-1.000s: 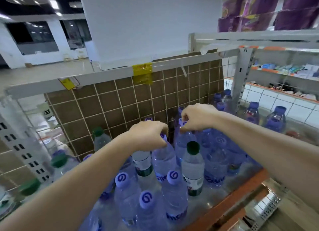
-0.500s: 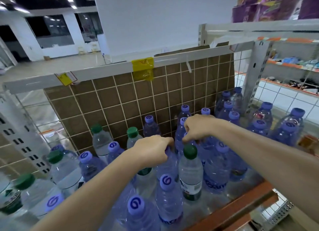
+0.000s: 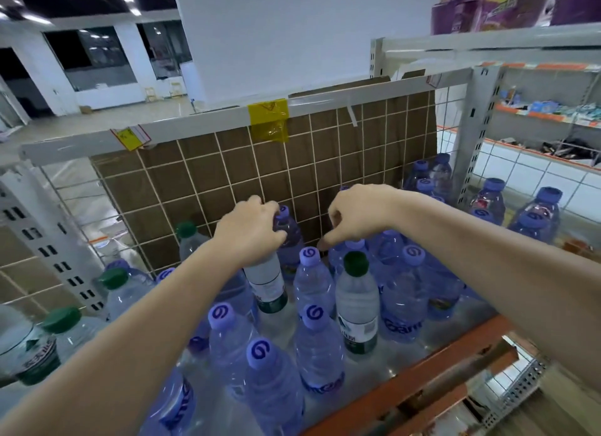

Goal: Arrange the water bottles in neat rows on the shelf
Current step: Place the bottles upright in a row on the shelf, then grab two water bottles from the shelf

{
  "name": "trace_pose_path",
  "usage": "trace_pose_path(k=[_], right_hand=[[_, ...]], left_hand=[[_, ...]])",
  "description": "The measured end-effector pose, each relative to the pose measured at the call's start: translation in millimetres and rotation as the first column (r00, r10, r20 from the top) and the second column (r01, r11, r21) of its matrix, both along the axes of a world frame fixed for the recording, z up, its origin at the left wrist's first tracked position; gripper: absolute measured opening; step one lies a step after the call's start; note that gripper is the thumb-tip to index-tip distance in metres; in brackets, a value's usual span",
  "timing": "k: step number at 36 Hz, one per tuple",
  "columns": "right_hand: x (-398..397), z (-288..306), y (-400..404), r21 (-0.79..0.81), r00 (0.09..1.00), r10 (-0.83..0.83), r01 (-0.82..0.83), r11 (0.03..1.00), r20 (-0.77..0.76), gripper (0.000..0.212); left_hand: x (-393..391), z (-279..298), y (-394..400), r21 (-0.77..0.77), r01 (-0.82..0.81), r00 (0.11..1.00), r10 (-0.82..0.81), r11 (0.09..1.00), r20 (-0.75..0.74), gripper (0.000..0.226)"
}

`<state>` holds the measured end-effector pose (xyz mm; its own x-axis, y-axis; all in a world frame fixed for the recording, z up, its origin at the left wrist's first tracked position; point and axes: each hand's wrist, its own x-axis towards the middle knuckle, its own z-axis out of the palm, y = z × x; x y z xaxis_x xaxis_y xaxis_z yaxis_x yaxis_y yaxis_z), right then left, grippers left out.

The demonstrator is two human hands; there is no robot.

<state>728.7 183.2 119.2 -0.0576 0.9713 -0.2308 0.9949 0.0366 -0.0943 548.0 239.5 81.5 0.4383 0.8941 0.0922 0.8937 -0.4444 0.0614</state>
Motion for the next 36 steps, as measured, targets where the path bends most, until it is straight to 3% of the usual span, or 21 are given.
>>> trace_pose_path(k=[4,10,15,22,31,34,36], right_hand=[[-3,-5,-10,-0.152,0.999,-0.011,0.005,0.988,-0.043,0.057],[-8,-16,-17,-0.234,1.000,-0.026,0.026,0.972,0.005,0.047],[-10,-19,-23,-0.258,0.999,-0.032,0.034,0.965,0.010,0.037],[-3,-15,-31,-0.169,0.999,-0.001,-0.004,0.986,-0.034,0.022],[2,41,-49,0.172,0.992,0.067,-0.048,0.984,-0.104,0.032],[-3,59,-54,0.374,0.982,0.071,-0.001,0.927,-0.173,0.033],[-11,68,-57,0.540,0.976,0.073,0.051,0.840,-0.205,0.033]], left_hand=[[-6,-7,8,0.030,-0.109,0.991,0.111,0.994,-0.079,0.044],[-15,-25,20,-0.193,-0.150,0.988,0.155,0.970,0.011,0.023],[-14,-32,19,-0.128,-0.160,0.978,0.174,0.979,0.111,0.024],[-11,-25,2,-0.049,-0.209,0.946,0.214,0.977,0.242,0.023],[-10,41,-38,0.184,-0.338,0.895,0.255,0.923,0.365,0.026],[-15,59,-52,0.253,-0.381,0.855,0.234,0.889,0.464,0.028],[-22,69,-57,0.270,-0.403,0.803,0.196,0.874,0.564,0.032]])
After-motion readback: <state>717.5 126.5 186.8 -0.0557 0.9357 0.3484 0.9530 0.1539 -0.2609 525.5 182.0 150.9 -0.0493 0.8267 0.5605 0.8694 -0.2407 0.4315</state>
